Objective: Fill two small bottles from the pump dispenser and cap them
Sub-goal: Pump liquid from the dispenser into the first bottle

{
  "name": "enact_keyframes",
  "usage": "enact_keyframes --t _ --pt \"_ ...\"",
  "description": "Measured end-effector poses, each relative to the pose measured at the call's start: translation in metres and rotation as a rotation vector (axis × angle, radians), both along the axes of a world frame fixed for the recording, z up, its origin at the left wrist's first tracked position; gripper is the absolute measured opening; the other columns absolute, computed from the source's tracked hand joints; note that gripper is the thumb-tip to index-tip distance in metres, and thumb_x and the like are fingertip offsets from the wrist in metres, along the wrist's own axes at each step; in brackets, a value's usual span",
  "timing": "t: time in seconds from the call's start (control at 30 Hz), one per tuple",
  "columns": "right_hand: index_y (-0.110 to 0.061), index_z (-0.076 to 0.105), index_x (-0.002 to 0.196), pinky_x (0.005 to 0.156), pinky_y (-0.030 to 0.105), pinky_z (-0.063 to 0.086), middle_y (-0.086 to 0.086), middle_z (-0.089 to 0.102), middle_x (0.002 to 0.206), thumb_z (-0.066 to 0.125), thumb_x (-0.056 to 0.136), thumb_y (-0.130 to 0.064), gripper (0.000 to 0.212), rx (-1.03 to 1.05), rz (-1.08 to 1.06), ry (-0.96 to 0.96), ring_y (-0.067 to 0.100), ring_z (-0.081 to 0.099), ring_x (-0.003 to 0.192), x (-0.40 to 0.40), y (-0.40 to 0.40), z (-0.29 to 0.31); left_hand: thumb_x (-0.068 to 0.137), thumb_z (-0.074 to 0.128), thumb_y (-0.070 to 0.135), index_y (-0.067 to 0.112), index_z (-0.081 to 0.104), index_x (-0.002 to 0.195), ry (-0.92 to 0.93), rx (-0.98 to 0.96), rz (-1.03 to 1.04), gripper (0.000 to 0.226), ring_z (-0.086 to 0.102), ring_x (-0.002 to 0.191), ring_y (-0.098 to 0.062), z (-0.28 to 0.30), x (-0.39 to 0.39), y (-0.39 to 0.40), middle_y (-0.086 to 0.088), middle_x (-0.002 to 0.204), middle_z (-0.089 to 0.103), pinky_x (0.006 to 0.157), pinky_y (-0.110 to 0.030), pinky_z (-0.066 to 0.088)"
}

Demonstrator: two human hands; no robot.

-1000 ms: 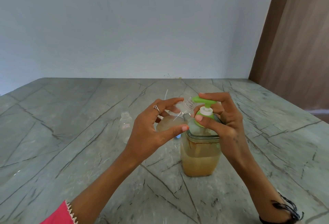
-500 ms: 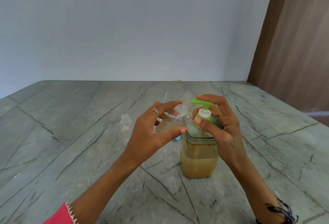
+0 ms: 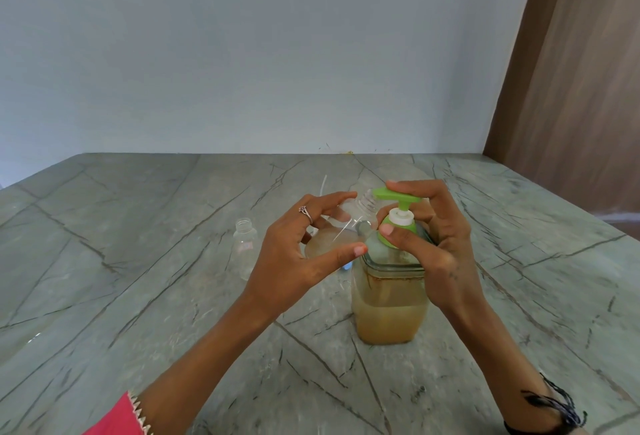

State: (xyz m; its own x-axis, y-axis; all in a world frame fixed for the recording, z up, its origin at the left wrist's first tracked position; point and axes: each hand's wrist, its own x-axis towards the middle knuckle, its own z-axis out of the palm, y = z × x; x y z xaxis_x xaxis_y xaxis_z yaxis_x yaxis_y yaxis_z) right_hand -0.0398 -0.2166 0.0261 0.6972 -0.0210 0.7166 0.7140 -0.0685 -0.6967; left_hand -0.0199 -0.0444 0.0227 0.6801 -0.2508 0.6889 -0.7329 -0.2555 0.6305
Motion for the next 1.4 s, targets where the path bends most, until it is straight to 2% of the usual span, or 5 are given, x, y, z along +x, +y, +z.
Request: enact_keyframes --t 0.37,0.7,0.87,1.07,1.4 --pt "-0.037 0.063 0.094 0.074 0.026 0.054 -0.005 0.072 0.085 0.064 0.071 -0.029 0.025 0.008 -0.039 0.004 0.016 0.069 0.084 0.002 0.0 -0.001 0.07 0.064 0.049 0.042 0.052 0.117 -0.04 0.015 0.012 0.049 0.056 0.097 0.0 -0.002 0.001 0.001 0.018 0.105 0.055 0.069 -0.007 0.044" --pt "-0.037 0.044 0.132 0.086 0.019 0.052 -0.013 0.073 0.099 0.053 0.081 -0.047 0.053 -0.068 -0.044 0.182 0.006 0.068 0.098 -0.011 -0.005 0.007 0.069 0.064 0.051 0.042 0.05 0.116 -0.028 -0.005 0.016 0.05 0.056 0.097 -0.001 -0.001 0.0 0.0 0.018 0.107 0.056 0.069 -0.009 0.046" --pt "-0.029 0.071 0.089 0.082 0.024 0.047 -0.007 0.075 0.083 0.045 0.077 -0.072 0.052 0.006 -0.104 0.491 0.005 0.068 0.086 -0.017 0.008 0.029 0.069 0.064 0.05 0.045 0.051 0.113 -0.026 -0.015 0.02 0.047 0.056 0.096 0.002 0.0 -0.001 -0.001 0.017 0.106 0.056 0.069 -0.009 0.045" --pt "-0.031 0.068 0.074 0.064 0.018 0.038 -0.01 0.066 0.053 0.043 0.09 -0.056 0.039 0.035 -0.134 0.629 -0.003 0.062 0.057 -0.012 0.016 0.042 0.068 0.063 0.052 0.047 0.048 0.113 -0.026 -0.009 0.028 0.047 0.055 0.097 0.004 0.0 -0.001 -0.002 0.021 0.106 0.055 0.069 -0.007 0.045" --pt "-0.022 0.067 0.101 0.056 0.02 0.051 0.006 0.067 0.069 0.048 0.094 -0.032 0.022 0.085 0.004 0.558 0.012 0.063 0.061 -0.007 0.008 0.036 0.07 0.065 0.049 0.042 0.055 0.113 -0.046 0.007 0.029 0.045 0.055 0.097 0.002 0.0 0.0 -0.001 0.018 0.106 0.055 0.069 -0.008 0.045"
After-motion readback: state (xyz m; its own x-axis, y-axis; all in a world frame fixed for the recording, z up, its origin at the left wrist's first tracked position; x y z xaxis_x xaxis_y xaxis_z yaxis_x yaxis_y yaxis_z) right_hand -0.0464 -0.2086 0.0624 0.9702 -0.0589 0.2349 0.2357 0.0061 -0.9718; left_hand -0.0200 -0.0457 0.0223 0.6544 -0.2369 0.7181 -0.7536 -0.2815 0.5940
